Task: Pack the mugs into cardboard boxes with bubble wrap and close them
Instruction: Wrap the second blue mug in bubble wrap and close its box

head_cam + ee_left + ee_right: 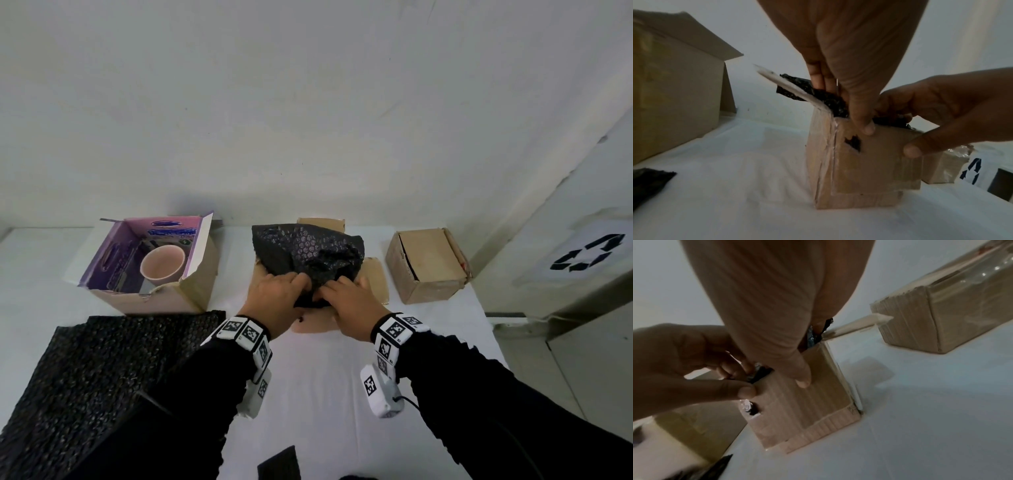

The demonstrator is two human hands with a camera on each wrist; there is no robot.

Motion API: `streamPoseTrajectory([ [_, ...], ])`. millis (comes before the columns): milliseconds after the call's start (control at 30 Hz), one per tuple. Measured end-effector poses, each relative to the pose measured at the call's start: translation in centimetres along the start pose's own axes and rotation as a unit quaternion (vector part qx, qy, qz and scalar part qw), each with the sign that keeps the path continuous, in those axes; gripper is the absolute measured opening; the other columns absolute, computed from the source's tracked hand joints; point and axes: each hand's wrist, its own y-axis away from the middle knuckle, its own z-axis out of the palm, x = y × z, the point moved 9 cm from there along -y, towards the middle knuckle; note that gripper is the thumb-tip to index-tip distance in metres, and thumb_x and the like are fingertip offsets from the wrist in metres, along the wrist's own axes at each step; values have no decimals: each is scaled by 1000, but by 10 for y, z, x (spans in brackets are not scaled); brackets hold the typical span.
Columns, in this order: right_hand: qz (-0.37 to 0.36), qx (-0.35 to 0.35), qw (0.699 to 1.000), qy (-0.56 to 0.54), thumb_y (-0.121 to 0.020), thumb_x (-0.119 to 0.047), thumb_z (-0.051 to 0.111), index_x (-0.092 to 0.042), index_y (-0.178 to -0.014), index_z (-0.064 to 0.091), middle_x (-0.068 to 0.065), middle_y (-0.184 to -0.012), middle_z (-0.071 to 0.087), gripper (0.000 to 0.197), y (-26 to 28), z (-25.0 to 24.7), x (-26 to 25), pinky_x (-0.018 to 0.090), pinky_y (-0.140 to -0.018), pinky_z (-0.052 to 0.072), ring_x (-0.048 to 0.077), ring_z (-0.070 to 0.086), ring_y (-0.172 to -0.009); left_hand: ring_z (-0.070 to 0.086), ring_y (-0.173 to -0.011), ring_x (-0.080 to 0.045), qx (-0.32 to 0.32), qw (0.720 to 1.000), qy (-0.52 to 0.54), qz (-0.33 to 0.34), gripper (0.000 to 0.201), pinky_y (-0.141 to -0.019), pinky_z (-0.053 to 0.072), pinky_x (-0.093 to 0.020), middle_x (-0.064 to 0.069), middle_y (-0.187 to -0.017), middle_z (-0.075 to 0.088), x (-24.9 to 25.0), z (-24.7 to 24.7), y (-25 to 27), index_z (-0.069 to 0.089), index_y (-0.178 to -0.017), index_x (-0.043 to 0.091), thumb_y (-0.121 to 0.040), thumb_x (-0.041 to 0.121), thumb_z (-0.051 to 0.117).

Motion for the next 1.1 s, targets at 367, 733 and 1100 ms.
streamPoseTrajectory([
  [367,35,-61,998,1,-82,4,45,-43,-120,60,-8,-112,51,62,-20,5,12,41,-84,22,22,35,-112,49,-100,-25,-2,989,-120,92,46,-88,33,-43,5,-94,61,12,8,24,72,-82,27,-85,54,36],
  [733,43,-20,998,-41,-88,-26,60,-35,-108,55,-15,-117,61,23,-24,9,-7,40,-78,15,17,40,-110,52,-83,-25,22,979,-179,94,24,-91,33,-46,5,-73,56,-5,9,27,59,-81,24,-71,5,48],
  [1100,70,-58,996,9,-93,-47,50,-38,-122,61,-3,-129,43,32,-19,12,-4,48,-94,22,25,28,-117,52,-92,-24,-27,983,-161,78,33,-96,25,-47,15,-68,59,-9,13,20,65,-74,26,-67,5,41],
])
